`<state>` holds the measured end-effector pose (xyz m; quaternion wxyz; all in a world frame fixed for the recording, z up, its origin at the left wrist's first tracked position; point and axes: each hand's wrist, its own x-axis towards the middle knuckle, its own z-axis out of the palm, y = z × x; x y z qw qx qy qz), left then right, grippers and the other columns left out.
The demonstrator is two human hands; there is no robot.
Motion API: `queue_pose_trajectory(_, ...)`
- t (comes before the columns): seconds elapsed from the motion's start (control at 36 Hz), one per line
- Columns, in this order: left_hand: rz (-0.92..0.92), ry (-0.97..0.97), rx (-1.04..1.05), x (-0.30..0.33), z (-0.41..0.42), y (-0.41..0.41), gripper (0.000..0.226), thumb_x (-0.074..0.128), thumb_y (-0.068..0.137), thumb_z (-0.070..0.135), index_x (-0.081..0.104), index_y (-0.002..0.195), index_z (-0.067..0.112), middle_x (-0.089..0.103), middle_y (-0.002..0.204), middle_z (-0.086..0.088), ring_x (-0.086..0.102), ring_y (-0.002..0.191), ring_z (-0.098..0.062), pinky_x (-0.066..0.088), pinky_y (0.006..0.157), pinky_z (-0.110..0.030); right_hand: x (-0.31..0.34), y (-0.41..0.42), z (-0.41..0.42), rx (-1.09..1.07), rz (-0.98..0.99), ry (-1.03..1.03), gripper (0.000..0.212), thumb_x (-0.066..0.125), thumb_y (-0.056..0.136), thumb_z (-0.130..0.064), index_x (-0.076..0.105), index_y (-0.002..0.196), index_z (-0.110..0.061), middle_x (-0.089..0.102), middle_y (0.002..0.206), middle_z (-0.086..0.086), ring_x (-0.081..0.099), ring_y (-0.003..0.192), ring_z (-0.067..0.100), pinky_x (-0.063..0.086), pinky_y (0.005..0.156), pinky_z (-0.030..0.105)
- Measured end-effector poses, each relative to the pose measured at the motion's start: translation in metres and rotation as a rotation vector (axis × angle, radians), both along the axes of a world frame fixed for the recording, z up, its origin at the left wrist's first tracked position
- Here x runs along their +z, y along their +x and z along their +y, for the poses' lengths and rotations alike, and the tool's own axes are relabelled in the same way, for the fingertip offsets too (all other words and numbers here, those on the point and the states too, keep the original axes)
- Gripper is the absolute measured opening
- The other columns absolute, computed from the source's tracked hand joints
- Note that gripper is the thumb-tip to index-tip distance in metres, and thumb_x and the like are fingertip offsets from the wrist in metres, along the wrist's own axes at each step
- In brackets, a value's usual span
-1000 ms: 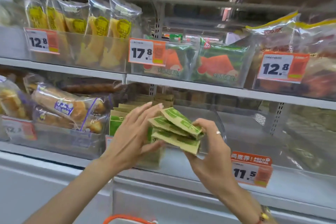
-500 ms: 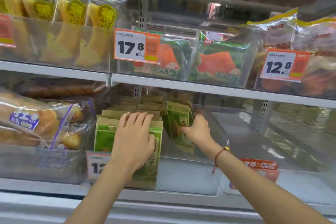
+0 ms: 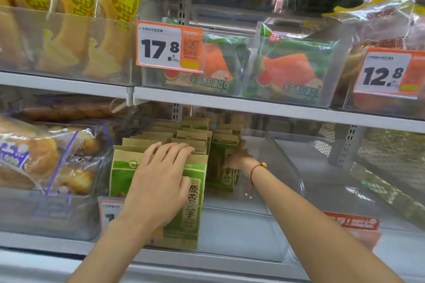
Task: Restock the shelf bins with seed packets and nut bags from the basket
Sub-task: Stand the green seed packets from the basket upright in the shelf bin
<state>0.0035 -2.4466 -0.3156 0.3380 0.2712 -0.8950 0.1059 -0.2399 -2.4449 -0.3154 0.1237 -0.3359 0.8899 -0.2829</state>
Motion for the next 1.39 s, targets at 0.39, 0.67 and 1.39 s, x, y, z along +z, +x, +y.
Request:
queue_pose_trajectory(0.39, -0.009, 0.006, -0.024, 0.001, 0.001, 0.006, 0.05, 0.035, 0.078, 0.03, 0.057, 0.122, 0.02, 0.06, 0.123, 0.005, 0.053, 0.115, -0.014, 0.023, 0.107, -0.032, -0.003, -0.004, 0.001, 0.006, 0.142, -0.19, 0.07, 0.076, 0.072, -0.006, 0.041, 0.132, -0.018, 0.055, 0.129, 0.011, 0.052, 0.119, 0.035, 0.048, 0.097, 0.043)
queue_pose_trajectory(0.67, -0.014, 0.008, -0.031, 0.0, -0.002, 0.006, 0.05, 0.034, 0.079, 0.03, 0.054, 0.124, 0.02, 0.057, 0.125, 0.005, 0.049, 0.117, -0.015, 0.024, 0.107, -0.033, -0.007, 0.006, 0.003, -0.184, 0.28, -0.119, 0.081, 0.072, 0.082, -0.034, 0.026, 0.141, -0.004, 0.047, 0.135, 0.018, 0.05, 0.122, 0.034, 0.044, 0.094, 0.039)
queue_pose_trajectory(1.39, 0.007, -0.014, -0.041, 0.0, 0.0, 0.009, 0.05, 0.037, 0.078, 0.025, 0.054, 0.124, 0.018, 0.058, 0.124, 0.005, 0.048, 0.114, -0.015, 0.026, 0.104, -0.033, -0.012, 0.008, 0.011, -0.017, 0.179, -0.075, 0.069, 0.08, 0.074, -0.033, 0.04, 0.125, -0.007, 0.053, 0.127, 0.014, 0.051, 0.119, 0.033, 0.045, 0.091, 0.037)
